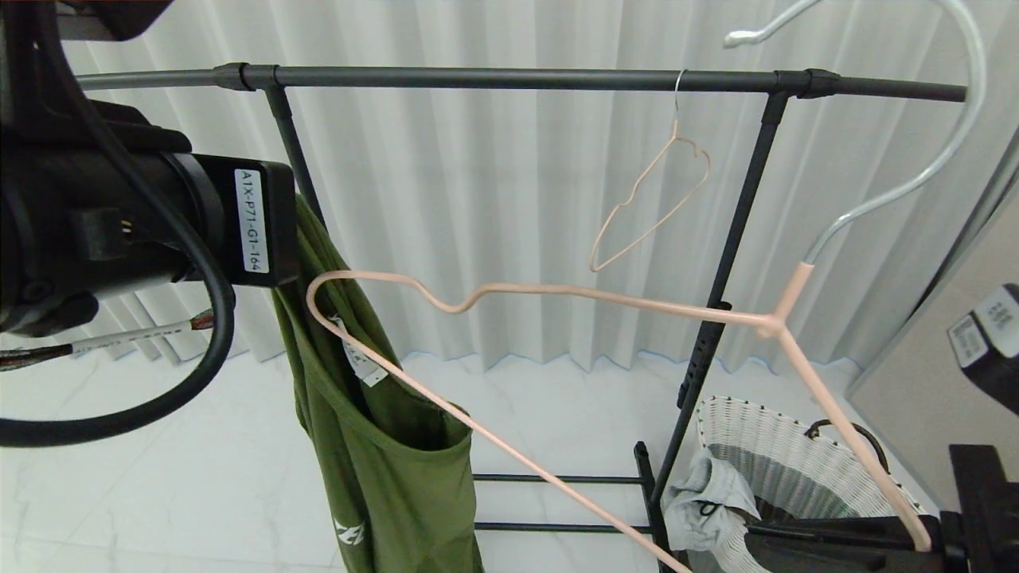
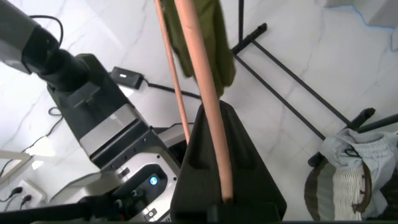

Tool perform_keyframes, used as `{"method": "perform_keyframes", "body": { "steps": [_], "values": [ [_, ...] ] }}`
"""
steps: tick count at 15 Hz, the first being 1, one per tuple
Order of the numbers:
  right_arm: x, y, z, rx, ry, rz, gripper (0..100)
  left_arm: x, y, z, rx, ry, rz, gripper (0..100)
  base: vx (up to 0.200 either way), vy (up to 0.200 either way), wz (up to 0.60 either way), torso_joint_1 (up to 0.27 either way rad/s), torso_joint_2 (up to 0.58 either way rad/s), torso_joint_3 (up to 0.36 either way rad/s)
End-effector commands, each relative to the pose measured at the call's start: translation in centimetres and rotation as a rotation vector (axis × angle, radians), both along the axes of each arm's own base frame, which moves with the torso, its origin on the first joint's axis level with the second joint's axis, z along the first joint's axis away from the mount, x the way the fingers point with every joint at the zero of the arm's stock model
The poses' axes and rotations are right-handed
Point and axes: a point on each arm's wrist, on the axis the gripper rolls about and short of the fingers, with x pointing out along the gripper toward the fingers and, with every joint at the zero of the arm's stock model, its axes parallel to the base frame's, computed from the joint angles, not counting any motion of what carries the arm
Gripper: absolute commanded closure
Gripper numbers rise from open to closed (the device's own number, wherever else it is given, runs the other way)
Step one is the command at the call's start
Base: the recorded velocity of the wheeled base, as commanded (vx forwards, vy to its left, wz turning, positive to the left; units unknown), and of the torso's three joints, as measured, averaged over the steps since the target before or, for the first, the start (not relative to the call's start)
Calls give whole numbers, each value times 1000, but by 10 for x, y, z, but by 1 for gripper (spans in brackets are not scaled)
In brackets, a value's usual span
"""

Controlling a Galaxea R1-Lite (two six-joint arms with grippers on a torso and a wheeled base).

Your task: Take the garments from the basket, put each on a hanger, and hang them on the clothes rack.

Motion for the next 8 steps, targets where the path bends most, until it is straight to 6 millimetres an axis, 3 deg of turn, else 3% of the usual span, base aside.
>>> {"method": "perform_keyframes", "body": {
  "steps": [1,8],
  "values": [
    [3,5,-3,-13,4,-11,100,-1,-1,0,1,1,-7,100,0,0,0,0,0,0],
    [13,28,-6,46,24,-52,100,-5,-4,0,-2,-1,-28,100,0,0,0,0,0,0]
  ]
}}
